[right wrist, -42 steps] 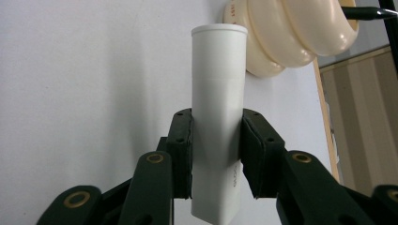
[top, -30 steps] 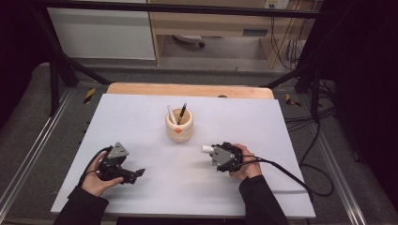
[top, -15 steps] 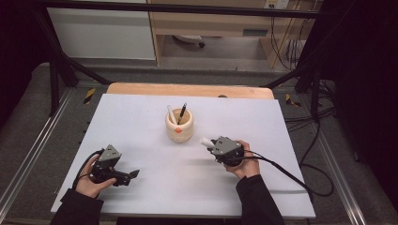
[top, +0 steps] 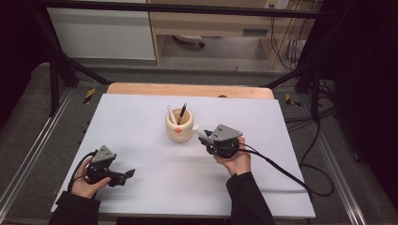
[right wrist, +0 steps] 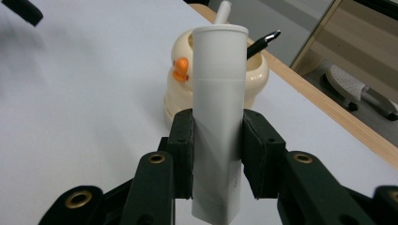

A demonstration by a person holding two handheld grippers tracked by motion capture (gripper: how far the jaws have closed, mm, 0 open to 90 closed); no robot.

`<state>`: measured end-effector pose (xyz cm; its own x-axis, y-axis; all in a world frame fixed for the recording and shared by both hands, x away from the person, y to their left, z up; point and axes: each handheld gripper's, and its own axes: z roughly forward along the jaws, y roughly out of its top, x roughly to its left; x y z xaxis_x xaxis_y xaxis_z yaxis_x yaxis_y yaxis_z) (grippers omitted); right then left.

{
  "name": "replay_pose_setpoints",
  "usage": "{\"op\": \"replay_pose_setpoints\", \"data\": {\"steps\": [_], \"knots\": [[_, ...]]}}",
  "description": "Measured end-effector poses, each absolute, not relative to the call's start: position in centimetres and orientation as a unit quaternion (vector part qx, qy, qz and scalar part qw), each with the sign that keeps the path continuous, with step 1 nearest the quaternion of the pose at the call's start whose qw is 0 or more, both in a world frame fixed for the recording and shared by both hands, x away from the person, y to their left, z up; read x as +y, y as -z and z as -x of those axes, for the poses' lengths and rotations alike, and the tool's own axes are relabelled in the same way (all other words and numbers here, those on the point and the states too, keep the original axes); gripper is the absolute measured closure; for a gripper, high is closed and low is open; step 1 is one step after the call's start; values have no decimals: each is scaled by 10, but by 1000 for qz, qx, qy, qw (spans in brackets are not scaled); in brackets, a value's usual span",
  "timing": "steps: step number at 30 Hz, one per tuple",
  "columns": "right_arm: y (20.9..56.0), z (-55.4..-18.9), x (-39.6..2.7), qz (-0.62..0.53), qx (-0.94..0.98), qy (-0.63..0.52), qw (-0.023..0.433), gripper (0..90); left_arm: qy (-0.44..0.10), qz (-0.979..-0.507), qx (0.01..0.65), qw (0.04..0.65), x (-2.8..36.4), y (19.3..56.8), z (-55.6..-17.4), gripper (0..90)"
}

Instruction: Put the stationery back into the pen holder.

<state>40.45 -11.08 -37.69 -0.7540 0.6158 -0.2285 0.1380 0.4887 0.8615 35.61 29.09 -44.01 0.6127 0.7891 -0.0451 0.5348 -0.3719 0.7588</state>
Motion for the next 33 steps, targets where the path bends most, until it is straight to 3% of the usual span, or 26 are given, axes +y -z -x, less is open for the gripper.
{"op": "replay_pose_setpoints", "data": {"steps": [33], "knots": [[338, -462, -67, -331, 726, -561, 219, 671, -155, -813, 409, 383, 291, 448, -356, 6]]}}
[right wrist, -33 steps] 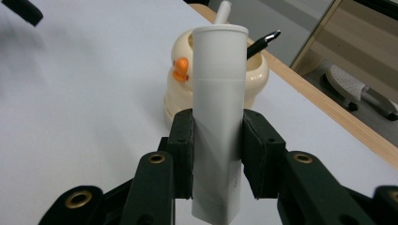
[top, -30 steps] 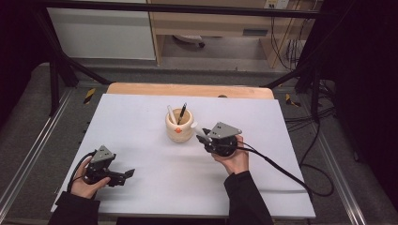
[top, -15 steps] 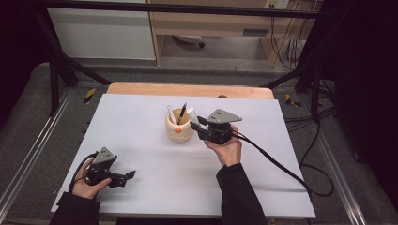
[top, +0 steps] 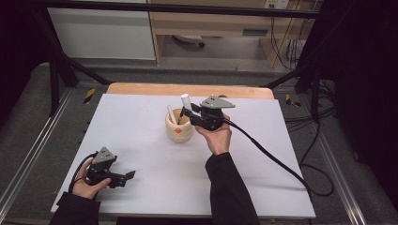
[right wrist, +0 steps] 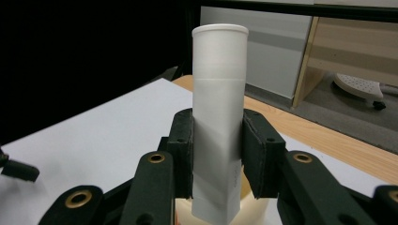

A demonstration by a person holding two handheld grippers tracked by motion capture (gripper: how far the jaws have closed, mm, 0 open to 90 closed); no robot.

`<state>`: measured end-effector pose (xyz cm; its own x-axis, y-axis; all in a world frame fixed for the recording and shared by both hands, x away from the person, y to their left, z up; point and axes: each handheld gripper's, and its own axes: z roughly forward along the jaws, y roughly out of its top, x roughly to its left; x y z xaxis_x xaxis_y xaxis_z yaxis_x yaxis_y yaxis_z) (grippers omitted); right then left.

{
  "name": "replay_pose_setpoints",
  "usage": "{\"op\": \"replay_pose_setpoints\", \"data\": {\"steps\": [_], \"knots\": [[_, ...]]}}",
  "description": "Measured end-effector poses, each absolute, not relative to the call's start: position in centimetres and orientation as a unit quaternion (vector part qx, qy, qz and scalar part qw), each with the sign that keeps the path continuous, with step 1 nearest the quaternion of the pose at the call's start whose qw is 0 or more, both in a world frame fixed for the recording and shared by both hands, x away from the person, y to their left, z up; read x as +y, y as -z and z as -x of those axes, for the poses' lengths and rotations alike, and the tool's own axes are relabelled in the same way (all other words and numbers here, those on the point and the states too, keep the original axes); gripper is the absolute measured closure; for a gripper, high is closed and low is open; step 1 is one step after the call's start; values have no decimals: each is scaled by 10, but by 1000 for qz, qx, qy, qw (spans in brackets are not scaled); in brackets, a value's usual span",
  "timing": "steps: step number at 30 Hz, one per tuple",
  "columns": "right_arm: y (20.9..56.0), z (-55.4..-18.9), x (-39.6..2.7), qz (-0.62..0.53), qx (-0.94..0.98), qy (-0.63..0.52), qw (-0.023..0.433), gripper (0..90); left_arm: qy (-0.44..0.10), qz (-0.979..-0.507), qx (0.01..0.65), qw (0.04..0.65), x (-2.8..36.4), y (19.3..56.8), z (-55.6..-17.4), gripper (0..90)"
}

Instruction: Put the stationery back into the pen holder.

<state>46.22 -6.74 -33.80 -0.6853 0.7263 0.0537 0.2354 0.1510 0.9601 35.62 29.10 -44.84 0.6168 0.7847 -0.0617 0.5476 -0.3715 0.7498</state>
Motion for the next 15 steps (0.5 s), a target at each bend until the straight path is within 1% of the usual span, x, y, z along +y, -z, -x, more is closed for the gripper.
{"op": "replay_pose_setpoints", "data": {"steps": [15], "knots": [[353, -490, -48, -350, 714, -570, 204, 671, -153, -815, 407, 382, 290, 449, -356, 6]]}}
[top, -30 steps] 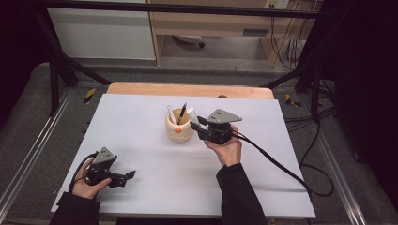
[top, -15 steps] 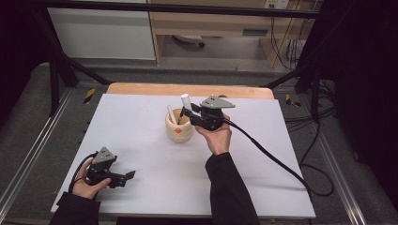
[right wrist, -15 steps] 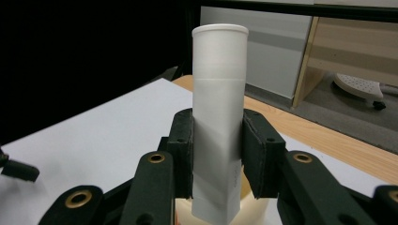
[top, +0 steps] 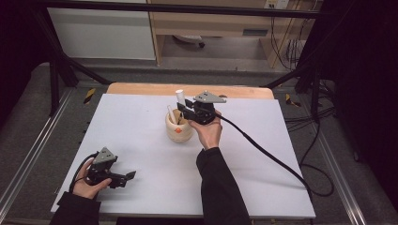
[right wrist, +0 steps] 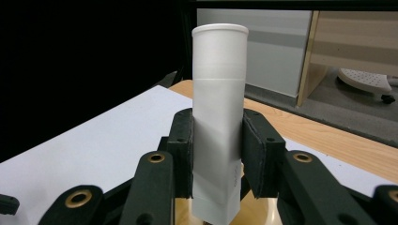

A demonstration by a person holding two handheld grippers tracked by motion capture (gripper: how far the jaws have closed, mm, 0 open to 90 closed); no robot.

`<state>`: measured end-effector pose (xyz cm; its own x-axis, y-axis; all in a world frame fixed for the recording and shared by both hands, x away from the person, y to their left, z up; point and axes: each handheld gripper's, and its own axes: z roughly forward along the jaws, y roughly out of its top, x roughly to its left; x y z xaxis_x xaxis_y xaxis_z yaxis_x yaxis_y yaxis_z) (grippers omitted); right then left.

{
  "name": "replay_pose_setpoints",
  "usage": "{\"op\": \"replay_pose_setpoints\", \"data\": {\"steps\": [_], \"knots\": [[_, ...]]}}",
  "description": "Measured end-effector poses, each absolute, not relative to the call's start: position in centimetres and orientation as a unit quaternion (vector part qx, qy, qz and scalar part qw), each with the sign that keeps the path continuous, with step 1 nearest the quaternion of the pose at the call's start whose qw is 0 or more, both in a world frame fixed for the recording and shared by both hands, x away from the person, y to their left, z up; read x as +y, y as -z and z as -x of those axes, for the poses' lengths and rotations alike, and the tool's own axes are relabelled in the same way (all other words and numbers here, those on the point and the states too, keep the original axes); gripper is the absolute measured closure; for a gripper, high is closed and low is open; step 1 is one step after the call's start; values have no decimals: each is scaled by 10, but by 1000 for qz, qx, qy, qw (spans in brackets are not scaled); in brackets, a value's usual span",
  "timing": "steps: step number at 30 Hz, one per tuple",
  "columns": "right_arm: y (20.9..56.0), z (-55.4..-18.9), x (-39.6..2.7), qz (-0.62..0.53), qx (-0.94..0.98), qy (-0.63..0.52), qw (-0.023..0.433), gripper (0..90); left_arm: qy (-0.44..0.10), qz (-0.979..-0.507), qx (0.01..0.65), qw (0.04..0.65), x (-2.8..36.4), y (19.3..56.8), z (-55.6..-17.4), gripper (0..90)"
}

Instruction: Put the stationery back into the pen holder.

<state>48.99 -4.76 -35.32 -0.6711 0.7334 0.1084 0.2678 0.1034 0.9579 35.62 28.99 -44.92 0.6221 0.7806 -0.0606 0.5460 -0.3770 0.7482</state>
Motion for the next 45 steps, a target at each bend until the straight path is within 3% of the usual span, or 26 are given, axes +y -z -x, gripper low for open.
{"op": "replay_pose_setpoints", "data": {"steps": [23, 45], "knots": [[401, -500, -35, -356, 727, -562, 172, 671, -152, -817, 406, 380, 290, 450, -356, 6], [405, -492, -38, -340, 744, -543, 190, 625, -149, -818, 406, 379, 289, 451, -357, 7]]}}
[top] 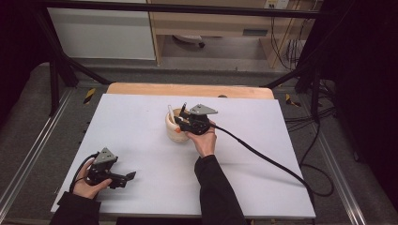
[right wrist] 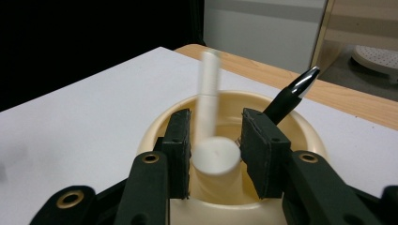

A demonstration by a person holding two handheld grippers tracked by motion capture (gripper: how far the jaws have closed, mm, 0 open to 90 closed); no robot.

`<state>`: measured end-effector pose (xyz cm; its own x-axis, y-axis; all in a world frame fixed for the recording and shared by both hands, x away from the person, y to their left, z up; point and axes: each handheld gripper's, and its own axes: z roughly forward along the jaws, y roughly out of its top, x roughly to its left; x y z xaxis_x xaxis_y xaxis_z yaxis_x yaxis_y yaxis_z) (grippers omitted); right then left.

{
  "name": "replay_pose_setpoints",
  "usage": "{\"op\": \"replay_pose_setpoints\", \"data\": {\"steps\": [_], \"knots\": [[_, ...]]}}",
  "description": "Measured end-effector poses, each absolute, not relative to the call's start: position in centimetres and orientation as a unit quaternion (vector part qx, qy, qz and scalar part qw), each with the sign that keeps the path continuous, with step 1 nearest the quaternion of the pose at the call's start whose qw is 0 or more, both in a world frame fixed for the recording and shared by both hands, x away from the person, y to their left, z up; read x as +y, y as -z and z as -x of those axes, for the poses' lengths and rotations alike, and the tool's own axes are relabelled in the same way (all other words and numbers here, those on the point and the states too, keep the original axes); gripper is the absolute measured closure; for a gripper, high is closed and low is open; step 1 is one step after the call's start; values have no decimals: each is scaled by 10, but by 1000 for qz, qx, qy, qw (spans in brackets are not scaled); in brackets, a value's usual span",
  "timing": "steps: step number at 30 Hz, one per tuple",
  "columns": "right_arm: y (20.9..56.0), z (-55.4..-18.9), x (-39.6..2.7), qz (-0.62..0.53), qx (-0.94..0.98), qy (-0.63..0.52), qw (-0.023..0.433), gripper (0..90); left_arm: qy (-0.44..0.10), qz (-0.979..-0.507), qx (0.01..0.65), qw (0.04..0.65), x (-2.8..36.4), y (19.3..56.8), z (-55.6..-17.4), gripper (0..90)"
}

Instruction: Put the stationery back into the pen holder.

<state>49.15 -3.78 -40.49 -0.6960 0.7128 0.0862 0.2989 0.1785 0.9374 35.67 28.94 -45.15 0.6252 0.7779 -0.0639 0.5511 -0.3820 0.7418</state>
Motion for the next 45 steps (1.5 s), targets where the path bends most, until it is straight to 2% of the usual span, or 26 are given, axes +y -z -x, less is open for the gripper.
{"op": "replay_pose_setpoints", "data": {"steps": [5, 17, 20, 26, 33, 38, 45], "knots": [[392, -486, -42, -331, 745, -544, 201, 573, -149, -820, 404, 378, 289, 451, -357, 7], [357, -467, -65, -341, 768, -511, 181, 233, -147, -820, 405, 376, 289, 453, -357, 7], [351, -459, -74, -337, 768, -509, 192, 194, -146, -820, 406, 376, 289, 453, -357, 7], [347, -443, -92, -341, 785, -486, 179, 96, -147, -823, 402, 372, 288, 453, -357, 7], [352, -426, -119, -344, 803, -457, 167, 17, -147, -822, 404, 373, 288, 454, -357, 7], [365, -413, -143, -339, 810, -444, 175, 6, -145, -824, 403, 372, 288, 454, -357, 7], [388, -397, -177, -355, 806, -445, 161, 6, -144, -828, 396, 370, 286, 455, -358, 7]]}}
